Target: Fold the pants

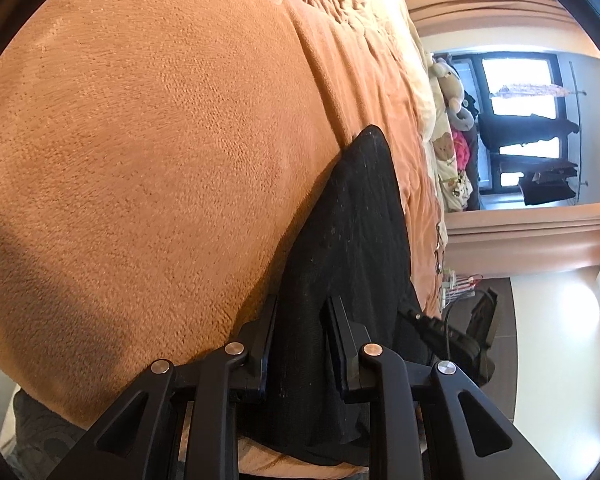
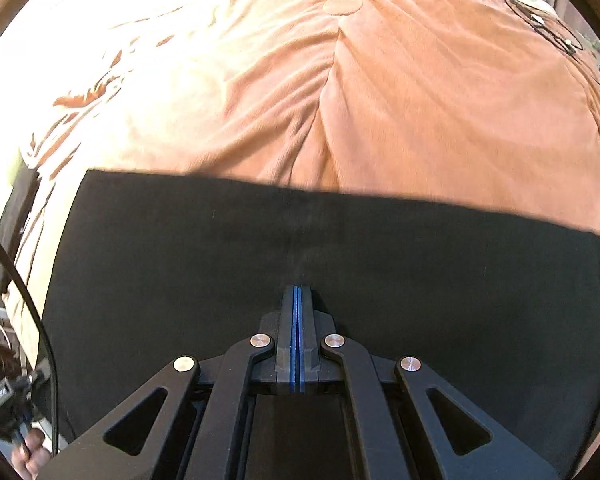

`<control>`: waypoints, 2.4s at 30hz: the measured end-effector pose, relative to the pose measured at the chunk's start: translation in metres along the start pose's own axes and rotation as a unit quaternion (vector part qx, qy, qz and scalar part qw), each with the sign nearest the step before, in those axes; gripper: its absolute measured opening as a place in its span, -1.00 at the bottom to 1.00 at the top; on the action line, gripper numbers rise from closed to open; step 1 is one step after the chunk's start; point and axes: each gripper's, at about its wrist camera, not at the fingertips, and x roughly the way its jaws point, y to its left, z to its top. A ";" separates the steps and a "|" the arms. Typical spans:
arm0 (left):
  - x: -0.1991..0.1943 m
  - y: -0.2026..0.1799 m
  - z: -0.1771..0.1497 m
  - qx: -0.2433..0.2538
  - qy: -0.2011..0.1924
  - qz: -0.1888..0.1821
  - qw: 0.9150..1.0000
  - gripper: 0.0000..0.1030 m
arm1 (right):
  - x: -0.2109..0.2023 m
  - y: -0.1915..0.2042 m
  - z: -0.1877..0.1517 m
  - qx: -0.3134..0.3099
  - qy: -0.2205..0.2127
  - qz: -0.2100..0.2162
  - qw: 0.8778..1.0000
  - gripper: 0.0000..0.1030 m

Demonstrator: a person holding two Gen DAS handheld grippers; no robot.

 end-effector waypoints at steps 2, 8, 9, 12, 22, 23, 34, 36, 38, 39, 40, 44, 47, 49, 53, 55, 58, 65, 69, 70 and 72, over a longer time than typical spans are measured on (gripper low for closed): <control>0.000 0.000 0.001 -0.001 -0.001 0.001 1.000 -0.54 | 0.002 -0.004 0.010 0.003 -0.002 -0.006 1.000 -1.00; -0.001 0.001 0.001 -0.004 -0.004 -0.003 1.000 -0.67 | 0.006 -0.004 0.023 0.007 0.002 -0.013 1.000 -1.00; -0.003 0.000 0.000 -0.005 -0.005 -0.008 1.000 -0.68 | 0.001 -0.004 0.021 0.004 0.004 -0.012 1.000 -1.00; -0.006 -0.001 0.000 -0.005 -0.006 -0.020 1.000 -0.71 | -0.012 -0.004 0.004 -0.002 0.010 -0.001 1.000 -1.00; -0.023 -0.035 -0.007 0.036 -0.009 -0.059 0.998 -0.75 | -0.036 0.003 -0.067 -0.022 0.026 0.051 0.998 -1.00; -0.024 -0.040 -0.008 0.041 -0.010 -0.063 0.997 -0.75 | -0.039 0.003 -0.073 -0.022 0.028 0.058 0.998 -1.00; -0.032 -0.092 -0.023 0.098 -0.005 -0.094 0.991 -0.75 | -0.069 -0.006 -0.142 -0.023 0.031 0.117 0.992 -1.00; -0.031 -0.099 -0.025 0.106 -0.004 -0.098 0.990 -0.75 | -0.073 -0.009 -0.150 -0.022 0.030 0.125 0.991 -1.00; -0.031 -0.110 -0.027 0.115 -0.004 -0.103 0.988 -0.75 | -0.080 -0.013 -0.156 -0.021 0.025 0.131 0.991 -1.00; -0.031 -0.114 -0.028 0.118 -0.003 -0.106 0.987 -0.75 | -0.084 -0.016 -0.158 -0.019 0.019 0.132 0.991 -1.00; -0.030 -0.120 -0.029 0.123 -0.001 -0.109 0.986 -0.75 | -0.088 -0.020 -0.161 -0.016 0.011 0.132 0.991 -1.00; -0.026 -0.143 -0.037 0.145 0.007 -0.120 0.982 -0.75 | -0.105 -0.036 -0.163 -0.004 -0.022 0.136 0.990 -1.00; -0.021 -0.162 -0.044 0.163 0.018 -0.128 0.978 -0.75 | -0.120 -0.047 -0.167 0.008 -0.045 0.143 0.989 -1.00; -0.017 -0.174 -0.048 0.176 0.024 -0.132 0.975 -0.75 | -0.131 -0.059 -0.170 0.020 -0.060 0.148 0.987 -1.00; -0.003 -0.201 -0.059 0.202 0.042 -0.140 0.968 -0.75 | -0.147 -0.085 -0.172 0.046 -0.085 0.153 0.983 -0.96; 0.004 -0.214 -0.065 0.213 0.051 -0.142 0.965 -0.75 | -0.162 -0.095 -0.181 0.058 -0.097 0.154 0.982 -0.76; 0.016 -0.231 -0.075 0.231 0.064 -0.144 0.960 -0.75 | -0.175 -0.115 -0.187 0.080 -0.127 0.154 0.976 -0.23; 0.046 -0.263 -0.105 0.266 0.099 -0.139 0.949 -0.76 | -0.201 -0.156 -0.205 0.118 -0.171 0.156 0.966 -0.06; 0.065 -0.280 -0.124 0.282 0.120 -0.133 0.942 -0.76 | -0.209 -0.174 -0.216 0.135 -0.186 0.160 0.960 -0.06; 0.071 -0.284 -0.128 0.286 0.126 -0.132 0.941 -0.76 | -0.214 -0.180 -0.222 0.139 -0.188 0.160 0.959 -0.06; 0.082 -0.291 -0.138 0.294 0.137 -0.129 0.937 -0.76 | -0.217 -0.191 -0.229 0.151 -0.195 0.161 0.956 -0.06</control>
